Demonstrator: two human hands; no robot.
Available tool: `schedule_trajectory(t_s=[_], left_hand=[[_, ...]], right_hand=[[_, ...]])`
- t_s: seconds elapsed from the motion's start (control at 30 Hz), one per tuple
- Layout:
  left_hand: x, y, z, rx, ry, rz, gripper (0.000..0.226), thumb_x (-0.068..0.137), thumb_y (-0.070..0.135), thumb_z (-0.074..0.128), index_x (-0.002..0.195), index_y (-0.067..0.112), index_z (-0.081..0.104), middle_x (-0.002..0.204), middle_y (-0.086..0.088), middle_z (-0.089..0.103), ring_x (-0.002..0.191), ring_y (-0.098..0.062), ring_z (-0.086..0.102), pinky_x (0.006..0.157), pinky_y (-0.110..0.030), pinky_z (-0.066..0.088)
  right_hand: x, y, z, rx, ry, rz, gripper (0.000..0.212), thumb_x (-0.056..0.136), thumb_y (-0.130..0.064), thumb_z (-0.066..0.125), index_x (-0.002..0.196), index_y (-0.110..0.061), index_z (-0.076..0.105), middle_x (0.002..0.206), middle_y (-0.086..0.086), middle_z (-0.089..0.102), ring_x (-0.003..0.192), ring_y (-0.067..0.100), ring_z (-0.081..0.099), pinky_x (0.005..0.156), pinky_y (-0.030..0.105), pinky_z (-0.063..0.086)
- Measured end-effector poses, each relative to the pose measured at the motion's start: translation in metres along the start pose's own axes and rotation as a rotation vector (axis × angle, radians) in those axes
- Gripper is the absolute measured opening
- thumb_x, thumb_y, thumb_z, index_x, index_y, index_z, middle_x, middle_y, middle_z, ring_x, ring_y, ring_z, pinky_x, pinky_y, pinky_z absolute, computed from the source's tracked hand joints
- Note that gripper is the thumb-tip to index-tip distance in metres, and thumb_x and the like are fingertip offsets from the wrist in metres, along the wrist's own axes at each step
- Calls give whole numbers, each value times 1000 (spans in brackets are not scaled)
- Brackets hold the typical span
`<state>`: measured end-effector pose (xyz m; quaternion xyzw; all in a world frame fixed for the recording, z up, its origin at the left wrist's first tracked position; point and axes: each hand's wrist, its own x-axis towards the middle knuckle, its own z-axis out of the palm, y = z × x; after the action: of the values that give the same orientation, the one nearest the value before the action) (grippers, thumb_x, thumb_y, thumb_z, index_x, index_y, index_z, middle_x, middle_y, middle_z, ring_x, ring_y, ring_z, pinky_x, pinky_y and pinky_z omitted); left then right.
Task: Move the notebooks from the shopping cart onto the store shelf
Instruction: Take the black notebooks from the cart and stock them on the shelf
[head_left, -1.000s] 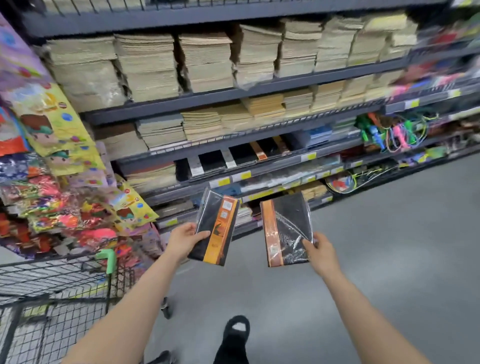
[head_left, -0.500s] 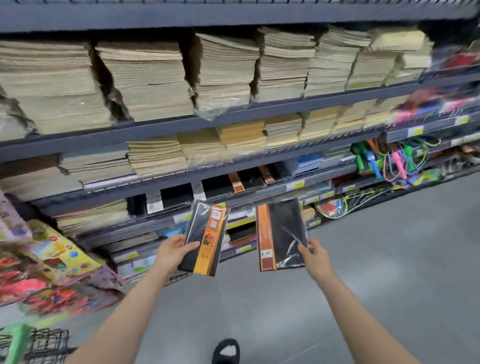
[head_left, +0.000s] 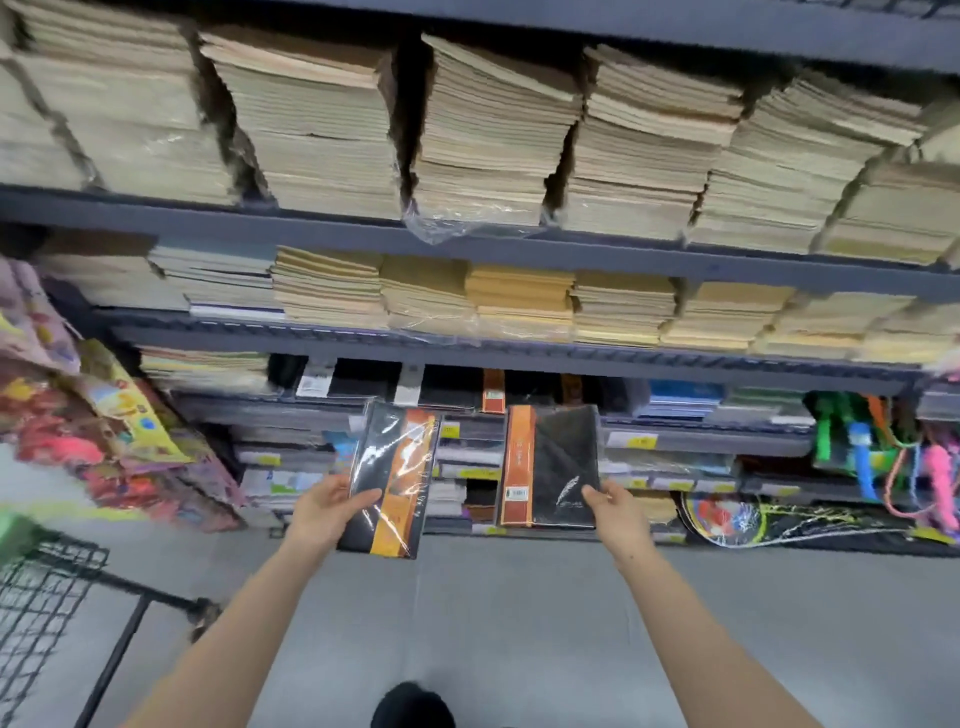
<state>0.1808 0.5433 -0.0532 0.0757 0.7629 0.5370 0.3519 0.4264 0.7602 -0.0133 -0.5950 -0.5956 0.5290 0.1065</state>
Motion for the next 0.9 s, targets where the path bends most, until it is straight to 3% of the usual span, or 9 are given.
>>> schedule_trajectory(t_s=[0.1, 0.23, 0.37, 0.43, 0.5, 0.57, 0.63, 0.73, 0.9], left_hand=[[2, -16, 11, -45, 39, -9, 14, 73, 2, 74, 85, 5, 68, 79, -3, 72, 71, -14, 65, 71, -20, 49], [39, -19, 28, -80, 79, 83, 10, 75, 12, 75, 80, 9, 66, 81, -5, 71, 78, -20, 62, 74, -27, 44], [86, -14, 50, -180, 114, 157, 10, 76, 13, 73, 81, 11, 64, 76, 2, 69, 68, -6, 62, 63, -17, 45], [115, -23, 56, -228, 104, 171, 44, 67, 24, 81, 104, 9, 63, 102, -5, 68, 94, -14, 64, 83, -28, 47], [136, -35, 57, -250, 94, 208, 63, 54, 37, 86, 107, 13, 62, 113, -8, 67, 106, -24, 61, 91, -36, 43], [150, -44, 61, -252, 64, 248, 50, 54, 40, 85, 91, 15, 65, 102, -4, 69, 95, -21, 62, 89, -40, 44], [161, -50, 69, -239, 41, 313, 42, 62, 37, 82, 87, 9, 64, 91, -5, 69, 85, -20, 61, 79, -36, 45], [178, -60, 80, -283, 5, 436, 11, 80, 15, 70, 88, 9, 66, 92, -9, 74, 82, -23, 67, 73, -34, 53], [188, -72, 93, -334, -3, 574, 8, 84, 10, 64, 90, 7, 63, 82, -3, 74, 73, -16, 68, 62, -25, 55]], right_hand=[[32, -1, 5, 11, -32, -1, 47, 94, -27, 48, 136, -8, 40, 138, 12, 47, 126, 29, 44, 103, 38, 34], [83, -15, 23, 63, -42, -105, 44, 95, -24, 46, 134, -4, 41, 137, 11, 48, 126, 29, 44, 103, 36, 33], [136, -30, 44, 71, -5, -264, 46, 94, -24, 49, 134, -2, 43, 138, 12, 48, 126, 29, 45, 104, 37, 35], [161, -36, 55, 73, 24, -312, 49, 92, -27, 52, 134, -3, 43, 134, 12, 51, 122, 28, 48, 101, 36, 36], [182, -35, 64, 21, 24, -347, 52, 91, -30, 53, 134, -3, 44, 122, 12, 57, 109, 27, 54, 89, 33, 40], [195, -29, 68, -75, 49, -420, 51, 91, -31, 53, 134, -5, 45, 127, 12, 56, 111, 28, 54, 85, 30, 40], [204, -19, 68, -144, 122, -543, 54, 90, -32, 55, 136, -8, 42, 134, 15, 50, 120, 30, 49, 94, 31, 38], [210, -4, 71, -200, 220, -753, 50, 86, -33, 59, 133, -20, 46, 126, 17, 48, 114, 30, 50, 89, 27, 35], [223, 18, 90, -92, 312, -934, 30, 87, -32, 58, 113, -18, 63, 116, 11, 52, 106, 24, 53, 85, 22, 32]])
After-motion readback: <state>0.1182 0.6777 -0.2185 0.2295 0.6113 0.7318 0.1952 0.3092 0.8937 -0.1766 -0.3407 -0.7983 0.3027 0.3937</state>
